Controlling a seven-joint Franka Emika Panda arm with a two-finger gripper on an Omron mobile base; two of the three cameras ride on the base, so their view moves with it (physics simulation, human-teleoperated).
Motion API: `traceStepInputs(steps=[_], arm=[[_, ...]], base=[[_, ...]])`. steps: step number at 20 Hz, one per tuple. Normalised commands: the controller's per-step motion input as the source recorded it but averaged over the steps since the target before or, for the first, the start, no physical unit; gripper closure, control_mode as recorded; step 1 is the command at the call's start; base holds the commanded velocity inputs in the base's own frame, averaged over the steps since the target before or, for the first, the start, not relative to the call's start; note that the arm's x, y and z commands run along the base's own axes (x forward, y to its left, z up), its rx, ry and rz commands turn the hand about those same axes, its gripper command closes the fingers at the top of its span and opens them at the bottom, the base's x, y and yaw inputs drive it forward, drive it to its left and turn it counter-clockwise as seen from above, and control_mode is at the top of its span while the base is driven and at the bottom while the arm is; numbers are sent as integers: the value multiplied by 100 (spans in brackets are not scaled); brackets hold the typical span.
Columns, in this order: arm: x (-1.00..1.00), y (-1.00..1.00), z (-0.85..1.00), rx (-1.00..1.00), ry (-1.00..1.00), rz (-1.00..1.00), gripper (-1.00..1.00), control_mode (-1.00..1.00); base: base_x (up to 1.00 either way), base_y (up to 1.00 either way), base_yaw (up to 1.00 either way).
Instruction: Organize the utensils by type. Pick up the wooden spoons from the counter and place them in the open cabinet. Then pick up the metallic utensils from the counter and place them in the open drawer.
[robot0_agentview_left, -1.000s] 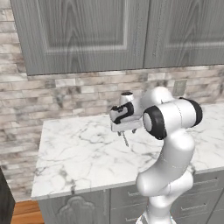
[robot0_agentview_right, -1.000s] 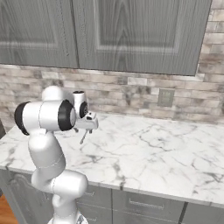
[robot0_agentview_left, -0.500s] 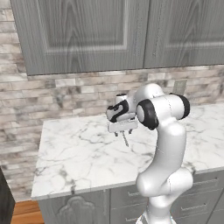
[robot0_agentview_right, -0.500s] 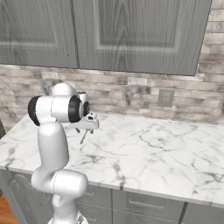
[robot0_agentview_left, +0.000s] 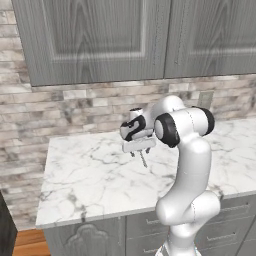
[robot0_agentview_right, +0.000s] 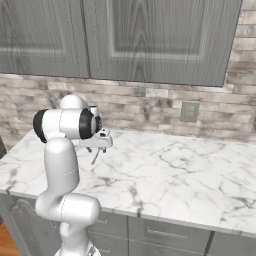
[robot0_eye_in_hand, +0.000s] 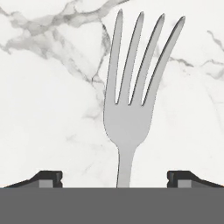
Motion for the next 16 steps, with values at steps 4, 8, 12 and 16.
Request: traceStepInputs(steps=[4, 8, 12, 16], arm=[[-8, 0, -52, 0, 5, 0, -100, -100], [-17, -8, -57, 0, 5, 0, -100, -100], [-15, -13, -59, 0, 2, 0, -100, -100], [-17, -4, -57, 0, 0, 0, -100, -100]], base=[[0, 0, 0], [0, 0, 0], [0, 0, 0], [0, 0, 0]])
